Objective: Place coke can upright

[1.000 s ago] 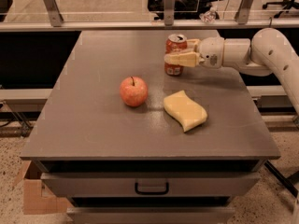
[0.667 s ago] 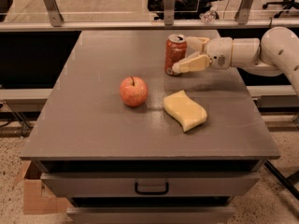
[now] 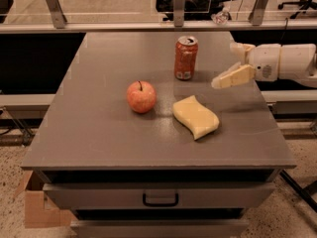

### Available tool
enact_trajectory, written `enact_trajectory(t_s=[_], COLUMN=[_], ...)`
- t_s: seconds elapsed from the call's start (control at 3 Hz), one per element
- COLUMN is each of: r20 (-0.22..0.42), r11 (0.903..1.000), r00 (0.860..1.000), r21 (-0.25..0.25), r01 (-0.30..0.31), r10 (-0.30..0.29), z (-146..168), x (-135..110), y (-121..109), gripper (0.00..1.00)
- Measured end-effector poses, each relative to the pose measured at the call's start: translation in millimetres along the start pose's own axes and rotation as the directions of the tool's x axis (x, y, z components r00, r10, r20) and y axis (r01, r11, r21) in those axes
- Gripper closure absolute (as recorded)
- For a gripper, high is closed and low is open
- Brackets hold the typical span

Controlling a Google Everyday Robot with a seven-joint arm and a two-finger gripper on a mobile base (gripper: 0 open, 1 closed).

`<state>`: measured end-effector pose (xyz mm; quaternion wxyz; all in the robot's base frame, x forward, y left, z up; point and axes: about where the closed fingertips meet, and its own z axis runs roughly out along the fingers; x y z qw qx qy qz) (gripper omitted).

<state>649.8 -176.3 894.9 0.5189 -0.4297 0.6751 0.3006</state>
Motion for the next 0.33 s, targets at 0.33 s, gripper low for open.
enact_trajectory(t_s=[0.33], r20=[-0.008], r11=[1.0000], r00=[1.000], r21=[0.008], r01=[0.000], r10=[0.000], z=[-6.1], x=[-0.1], y=[2.3], gripper=[0.00])
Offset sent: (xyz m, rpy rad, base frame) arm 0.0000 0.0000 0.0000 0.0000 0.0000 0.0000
